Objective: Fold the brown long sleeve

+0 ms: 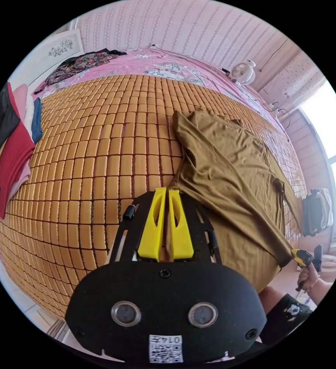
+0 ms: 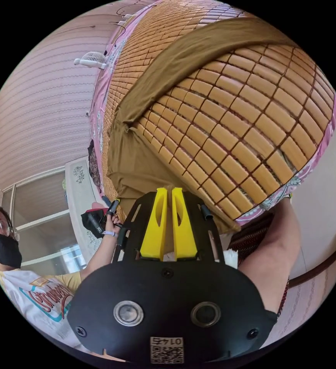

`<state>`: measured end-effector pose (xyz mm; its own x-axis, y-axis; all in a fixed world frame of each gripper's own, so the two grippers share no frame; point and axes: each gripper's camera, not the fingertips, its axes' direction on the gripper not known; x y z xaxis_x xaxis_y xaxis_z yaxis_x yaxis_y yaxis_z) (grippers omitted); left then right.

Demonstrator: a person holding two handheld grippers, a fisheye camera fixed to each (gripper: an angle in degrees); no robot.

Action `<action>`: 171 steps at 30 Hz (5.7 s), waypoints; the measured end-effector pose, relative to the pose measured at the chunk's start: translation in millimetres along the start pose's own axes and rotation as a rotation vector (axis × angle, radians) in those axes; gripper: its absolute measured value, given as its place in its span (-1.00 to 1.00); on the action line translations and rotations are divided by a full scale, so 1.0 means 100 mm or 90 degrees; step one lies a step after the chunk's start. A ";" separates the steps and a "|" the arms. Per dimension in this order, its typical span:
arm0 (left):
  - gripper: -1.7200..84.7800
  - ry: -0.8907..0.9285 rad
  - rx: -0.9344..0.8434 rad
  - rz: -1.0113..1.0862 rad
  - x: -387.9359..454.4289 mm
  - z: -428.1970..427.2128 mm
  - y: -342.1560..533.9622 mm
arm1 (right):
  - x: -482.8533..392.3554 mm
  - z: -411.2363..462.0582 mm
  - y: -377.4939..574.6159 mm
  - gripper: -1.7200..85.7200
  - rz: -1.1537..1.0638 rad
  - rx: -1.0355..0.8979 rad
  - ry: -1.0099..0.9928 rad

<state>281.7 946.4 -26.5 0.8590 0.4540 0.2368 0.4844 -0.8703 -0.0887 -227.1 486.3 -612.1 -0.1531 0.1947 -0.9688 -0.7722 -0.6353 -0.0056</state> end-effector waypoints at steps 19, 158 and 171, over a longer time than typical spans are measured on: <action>-0.82 -0.001 0.019 -0.020 -0.13 0.04 0.04 | -2.31 0.61 0.20 -0.91 -0.414 -0.104 0.434; -0.98 0.186 -0.033 0.566 6.50 -0.04 -1.06 | 0.64 -2.10 -0.21 -0.94 -0.304 0.388 0.238; -0.98 0.276 0.147 0.316 3.55 -1.29 -0.71 | -1.64 -1.38 -0.15 -0.94 -0.748 0.206 -0.271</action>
<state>530.6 1144.1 188.9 0.8672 -0.1458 0.4762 0.1164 -0.8704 -0.4785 -104.9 360.9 -487.4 0.5796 0.7694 -0.2686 -0.6809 0.2762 -0.6783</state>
